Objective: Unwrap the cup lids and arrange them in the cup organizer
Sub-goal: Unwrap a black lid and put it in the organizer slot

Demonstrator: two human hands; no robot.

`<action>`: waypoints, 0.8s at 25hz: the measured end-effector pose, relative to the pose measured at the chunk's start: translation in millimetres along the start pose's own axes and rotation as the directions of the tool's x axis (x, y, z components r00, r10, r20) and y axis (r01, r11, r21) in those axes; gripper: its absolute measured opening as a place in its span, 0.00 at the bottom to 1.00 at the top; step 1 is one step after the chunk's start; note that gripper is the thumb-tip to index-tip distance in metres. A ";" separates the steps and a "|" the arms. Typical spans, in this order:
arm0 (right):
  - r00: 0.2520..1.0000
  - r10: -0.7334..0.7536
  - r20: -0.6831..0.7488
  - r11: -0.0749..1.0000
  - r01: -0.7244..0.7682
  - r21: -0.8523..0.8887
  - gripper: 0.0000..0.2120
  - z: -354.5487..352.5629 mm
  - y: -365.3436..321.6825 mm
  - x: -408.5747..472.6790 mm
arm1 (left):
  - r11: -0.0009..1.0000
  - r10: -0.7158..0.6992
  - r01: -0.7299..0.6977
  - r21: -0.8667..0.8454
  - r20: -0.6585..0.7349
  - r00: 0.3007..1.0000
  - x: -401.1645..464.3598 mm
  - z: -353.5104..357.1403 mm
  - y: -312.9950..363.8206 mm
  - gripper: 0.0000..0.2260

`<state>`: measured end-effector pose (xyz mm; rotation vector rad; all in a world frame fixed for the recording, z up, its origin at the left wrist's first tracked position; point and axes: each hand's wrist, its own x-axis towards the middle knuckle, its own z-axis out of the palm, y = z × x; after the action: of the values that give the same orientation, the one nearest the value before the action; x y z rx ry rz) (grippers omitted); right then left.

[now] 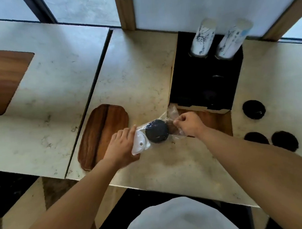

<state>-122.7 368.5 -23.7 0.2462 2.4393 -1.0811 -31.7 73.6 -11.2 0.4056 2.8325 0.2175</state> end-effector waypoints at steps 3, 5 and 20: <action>0.994 0.089 -0.061 0.993 -0.083 0.084 0.15 -17.7 43.7 -33.5 | 0.989 0.148 -0.149 0.021 0.059 0.987 18.0 6.0 21.9 0.52; 0.980 0.185 -0.076 0.965 -0.167 0.200 0.16 -19.2 64.3 -55.3 | 0.975 0.214 -0.219 0.031 0.118 0.970 26.6 10.7 30.6 0.52; 0.932 0.345 -0.114 0.848 -0.258 0.463 0.15 -18.1 112.1 -110.0 | 0.955 0.258 -0.289 0.069 0.287 0.923 49.9 17.2 68.4 0.57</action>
<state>5.9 459.9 -34.2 0.8920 2.1731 -1.5050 -55.5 155.1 -27.1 0.7939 2.5133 0.0530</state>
